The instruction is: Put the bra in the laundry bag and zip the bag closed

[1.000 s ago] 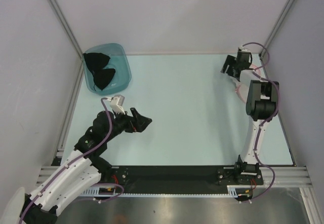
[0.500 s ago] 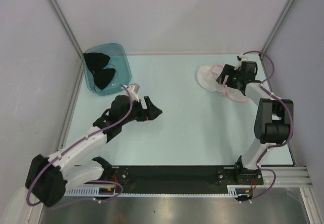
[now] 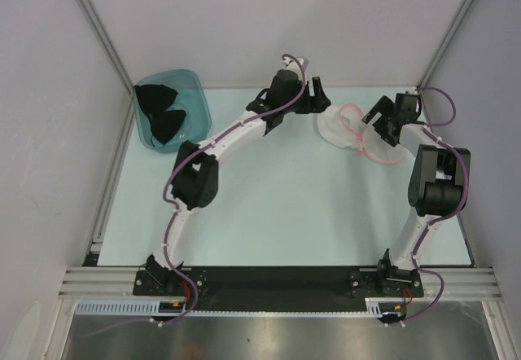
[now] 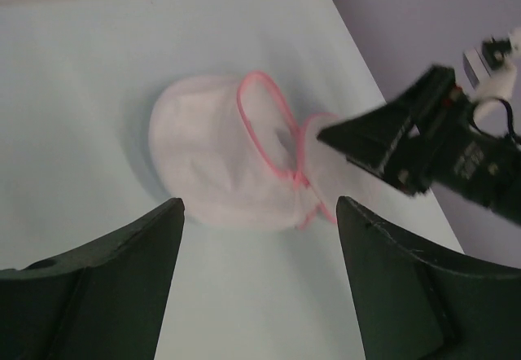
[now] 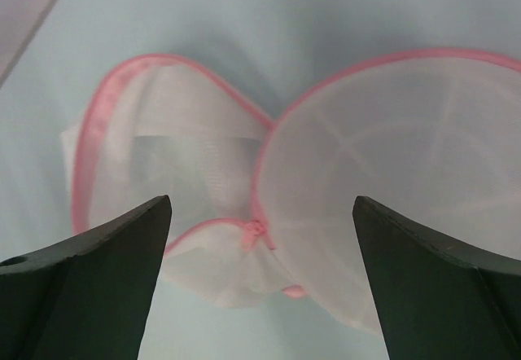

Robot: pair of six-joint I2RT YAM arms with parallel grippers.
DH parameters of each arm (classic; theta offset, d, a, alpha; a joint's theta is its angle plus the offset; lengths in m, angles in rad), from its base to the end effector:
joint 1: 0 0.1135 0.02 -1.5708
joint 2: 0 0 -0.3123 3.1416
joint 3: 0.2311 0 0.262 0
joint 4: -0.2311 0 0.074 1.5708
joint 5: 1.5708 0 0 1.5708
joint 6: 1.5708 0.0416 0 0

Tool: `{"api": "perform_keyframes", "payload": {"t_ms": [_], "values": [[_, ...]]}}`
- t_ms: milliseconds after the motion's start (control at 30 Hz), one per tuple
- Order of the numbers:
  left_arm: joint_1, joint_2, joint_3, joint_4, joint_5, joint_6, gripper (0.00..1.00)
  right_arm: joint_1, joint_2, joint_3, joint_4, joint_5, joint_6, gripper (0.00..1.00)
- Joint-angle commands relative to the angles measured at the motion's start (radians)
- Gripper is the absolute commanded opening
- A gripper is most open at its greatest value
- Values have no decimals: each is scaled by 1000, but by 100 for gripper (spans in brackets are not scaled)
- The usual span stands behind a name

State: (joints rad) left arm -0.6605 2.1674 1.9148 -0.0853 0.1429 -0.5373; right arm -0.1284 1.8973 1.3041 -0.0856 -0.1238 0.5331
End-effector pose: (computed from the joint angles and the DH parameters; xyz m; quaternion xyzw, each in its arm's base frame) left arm 0.4434 -0.3520 0.3280 0.0913 0.8098 -0.3732 0.4435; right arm 0.4518 -0.0532 0.2441 0.2672 0.8603 0.1412 0.4105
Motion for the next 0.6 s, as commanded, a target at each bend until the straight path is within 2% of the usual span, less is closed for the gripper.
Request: {"api": "perform_keyframes", "payload": {"t_ms": [0,33,233,367,467,500,533,567], "values": [[-17,263,363,-130,-104,-4,80,-17,-38,-12,-75,232,96,99],[-19,290,412,-87,-112,-22,81,-13,-41,-19,-77,249,91,100],[-50,423,423,138,-117,-182,79,4,-21,-35,-89,245,79,100],[-68,474,469,168,-115,-282,79,33,-15,-43,-42,171,48,100],[-74,395,316,278,-114,-331,77,70,-33,-49,44,185,-10,100],[-77,370,221,344,-130,-335,78,76,-18,-42,49,182,-15,100],[-80,347,205,352,-141,-334,79,79,-3,-4,46,150,-22,97],[-83,350,208,346,-141,-325,79,79,14,21,18,133,-28,87]]}}
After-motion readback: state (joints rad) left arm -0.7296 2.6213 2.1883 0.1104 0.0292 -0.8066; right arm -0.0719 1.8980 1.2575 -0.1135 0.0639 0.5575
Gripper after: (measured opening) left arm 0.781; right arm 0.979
